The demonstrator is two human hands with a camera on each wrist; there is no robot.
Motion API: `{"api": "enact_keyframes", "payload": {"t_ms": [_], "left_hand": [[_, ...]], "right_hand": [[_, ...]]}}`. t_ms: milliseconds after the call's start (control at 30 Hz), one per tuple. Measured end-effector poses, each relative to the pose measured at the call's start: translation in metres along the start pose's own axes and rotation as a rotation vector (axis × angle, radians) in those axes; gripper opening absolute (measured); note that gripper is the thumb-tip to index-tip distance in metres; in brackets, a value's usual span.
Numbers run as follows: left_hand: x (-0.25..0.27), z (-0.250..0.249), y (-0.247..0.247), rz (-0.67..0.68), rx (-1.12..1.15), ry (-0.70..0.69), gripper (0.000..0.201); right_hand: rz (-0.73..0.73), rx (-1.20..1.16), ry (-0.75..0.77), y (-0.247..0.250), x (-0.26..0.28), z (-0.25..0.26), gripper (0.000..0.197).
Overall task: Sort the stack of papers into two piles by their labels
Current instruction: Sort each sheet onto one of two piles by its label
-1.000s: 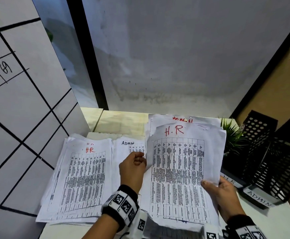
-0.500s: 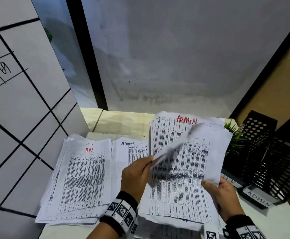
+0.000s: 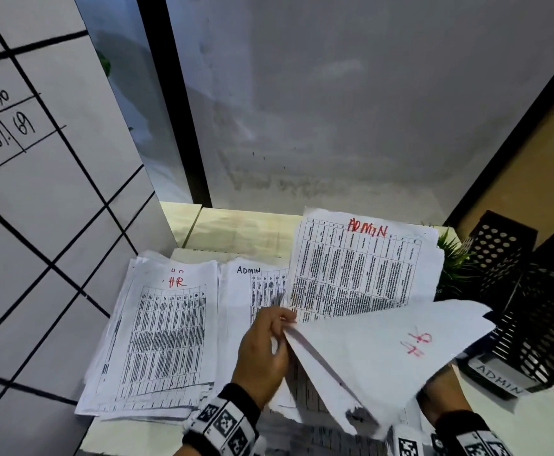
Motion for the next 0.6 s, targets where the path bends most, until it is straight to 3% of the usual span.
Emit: {"api": "enact_keyframes", "payload": {"t_ms": [33,100,200,300,433,600], "left_hand": [[-0.004,0.003,0.005,-0.062,0.023,0.035,0.058],[-0.011,0.009,0.011,-0.118,0.091,0.133,0.058],[-0.029,0.014,0.03,-0.147,0.109,0.177,0.049],[-0.054,0.04,0.077,-0.269,0.037,0.251,0.05],[-0.068,0.086,0.144,-0.37,-0.149,0.382,0.024],[-0.065,0.151,0.209,-0.419,-0.43,0.519,0.031]], "right_hand": [[-0.021,0.029,0.005,0.0,0.001,0.0,0.017],[-0.026,0.085,-0.035,0.002,-0.001,-0.007,0.032],[-0.023,0.161,-0.105,0.001,0.007,-0.011,0.027],[-0.119,0.134,-0.139,0.017,0.008,-0.009,0.064],[-0.182,0.047,-0.148,0.036,0.008,-0.006,0.083],[-0.164,0.014,-0.121,0.038,0.006,-0.001,0.046]]}}
Point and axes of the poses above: each hand's wrist, its own x-axis away from the middle knuckle, its own y-axis out of the back of the hand, z = x × y, the point moved 9 cm from there along -x, towards the middle knuckle, and after that the axes turned 10 degrees about -z, right-handed, at the moved point
